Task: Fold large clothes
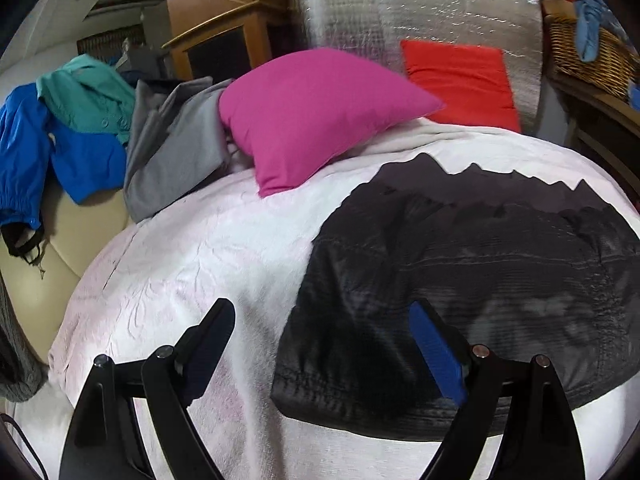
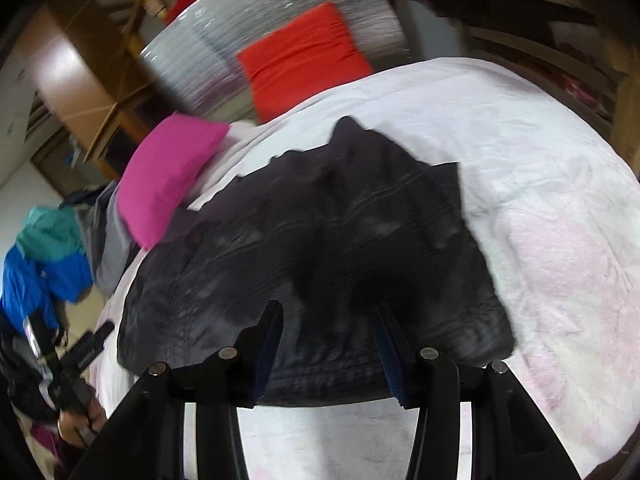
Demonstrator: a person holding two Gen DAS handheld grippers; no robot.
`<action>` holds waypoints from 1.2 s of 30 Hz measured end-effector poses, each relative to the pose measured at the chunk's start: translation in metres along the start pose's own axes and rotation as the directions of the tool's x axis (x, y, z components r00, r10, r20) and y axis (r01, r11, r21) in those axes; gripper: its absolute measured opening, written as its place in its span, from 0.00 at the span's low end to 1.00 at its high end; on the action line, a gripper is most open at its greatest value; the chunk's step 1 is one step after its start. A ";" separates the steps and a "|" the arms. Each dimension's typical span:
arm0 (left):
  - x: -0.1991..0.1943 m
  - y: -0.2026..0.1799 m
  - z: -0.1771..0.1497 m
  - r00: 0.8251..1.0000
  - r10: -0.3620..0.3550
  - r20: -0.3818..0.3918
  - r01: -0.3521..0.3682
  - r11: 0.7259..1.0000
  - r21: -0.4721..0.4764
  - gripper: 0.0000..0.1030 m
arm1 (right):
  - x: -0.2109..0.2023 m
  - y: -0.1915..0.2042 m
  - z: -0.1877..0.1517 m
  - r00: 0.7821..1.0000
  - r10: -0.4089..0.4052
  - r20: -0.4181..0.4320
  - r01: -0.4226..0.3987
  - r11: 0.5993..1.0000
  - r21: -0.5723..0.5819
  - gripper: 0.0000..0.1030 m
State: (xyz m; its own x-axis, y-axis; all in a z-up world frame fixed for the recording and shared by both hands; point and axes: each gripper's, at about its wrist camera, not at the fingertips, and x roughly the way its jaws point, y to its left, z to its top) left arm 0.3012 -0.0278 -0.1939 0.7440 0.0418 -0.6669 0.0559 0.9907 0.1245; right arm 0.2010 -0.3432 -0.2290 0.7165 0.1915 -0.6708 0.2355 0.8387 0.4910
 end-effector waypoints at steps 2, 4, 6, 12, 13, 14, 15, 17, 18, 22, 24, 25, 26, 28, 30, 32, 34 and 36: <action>-0.001 -0.004 0.000 1.000 -0.011 0.001 0.011 1.000 0.003 0.87 | 0.003 0.008 -0.005 1.000 0.008 -0.022 -0.009 1.000 -0.026 0.49; -0.001 -0.007 0.000 1.000 -0.025 0.000 0.025 1.000 0.008 0.87 | 0.013 0.015 -0.007 0.999 0.011 -0.046 -0.014 0.999 -0.049 0.49; -0.002 -0.011 0.000 1.000 -0.029 0.003 0.029 0.999 0.014 0.87 | 0.025 0.022 -0.008 0.997 0.011 -0.076 -0.016 0.998 -0.067 0.49; 0.001 -0.026 -0.002 0.999 -0.036 -0.006 0.036 0.998 0.048 0.87 | 0.039 0.028 -0.014 0.991 -0.035 -0.128 0.022 0.995 -0.100 0.51; 0.003 -0.029 -0.003 0.999 -0.037 -0.010 0.037 0.998 0.056 0.87 | 0.040 0.028 -0.015 0.991 -0.034 -0.132 0.021 0.995 -0.100 0.52; 0.003 -0.031 -0.004 0.999 -0.036 -0.013 0.037 0.997 0.061 0.87 | 0.041 0.028 -0.015 0.990 -0.035 -0.133 0.022 0.995 -0.102 0.52; 0.005 -0.034 -0.005 0.999 -0.033 -0.019 0.034 0.997 0.068 0.87 | 0.041 0.028 -0.015 0.991 -0.035 -0.133 0.022 0.995 -0.102 0.52; 0.009 -0.037 -0.007 0.999 -0.023 -0.034 0.026 0.997 0.079 0.87 | 0.039 0.028 -0.015 0.991 -0.031 -0.131 0.018 0.995 -0.100 0.52; 0.010 -0.038 -0.008 0.999 -0.017 -0.041 0.020 0.996 0.082 0.87 | 0.036 0.028 -0.015 0.992 -0.025 -0.125 0.014 0.995 -0.094 0.52; -0.006 -0.037 -0.009 1.000 0.015 -0.007 -0.014 0.997 0.078 0.87 | 0.011 0.033 -0.017 0.998 -0.023 -0.050 0.019 0.996 -0.088 0.65; -0.020 -0.035 -0.011 1.000 0.021 0.006 -0.022 0.997 0.067 0.87 | -0.007 0.039 -0.022 0.999 -0.046 0.010 0.047 0.994 -0.097 0.68; -0.029 -0.034 -0.013 1.000 0.023 0.011 -0.024 0.998 0.059 0.87 | -0.015 0.043 -0.025 0.998 -0.056 0.033 0.059 0.993 -0.102 0.69; -0.040 -0.034 -0.015 1.000 0.025 0.013 -0.025 0.998 0.050 0.87 | -0.024 0.046 -0.029 0.996 -0.073 0.055 0.078 0.992 -0.104 0.70; -0.059 -0.033 -0.018 1.000 0.015 0.015 -0.015 0.999 0.039 0.87 | -0.041 0.053 -0.037 0.992 -0.095 0.084 0.103 0.990 -0.096 0.71; -0.083 -0.033 -0.021 0.999 0.001 0.033 -0.002 0.999 0.033 0.87 | -0.062 0.059 -0.045 0.987 -0.120 0.108 0.129 0.988 -0.082 0.73; -0.111 -0.032 -0.021 0.999 -0.009 0.049 0.007 1.000 0.027 0.87 | -0.082 0.068 -0.054 0.977 -0.166 0.136 0.178 0.981 -0.081 0.75; -0.142 -0.031 -0.019 0.997 -0.016 0.075 0.014 1.000 0.026 0.87 | -0.102 0.078 -0.062 0.967 -0.196 0.164 0.213 0.973 -0.093 0.75; -0.167 -0.029 -0.017 0.994 -0.006 0.108 0.003 0.999 0.032 0.87 | -0.123 0.091 -0.069 0.957 -0.213 0.198 0.238 0.965 -0.112 0.75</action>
State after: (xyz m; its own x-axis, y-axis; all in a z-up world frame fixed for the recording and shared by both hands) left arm 0.1639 -0.0618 -0.0984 0.8113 0.0212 -0.5842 0.0794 0.9861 0.1461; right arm 0.0889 -0.2555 -0.1403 0.7651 -0.0965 -0.6366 0.3246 0.9117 0.2519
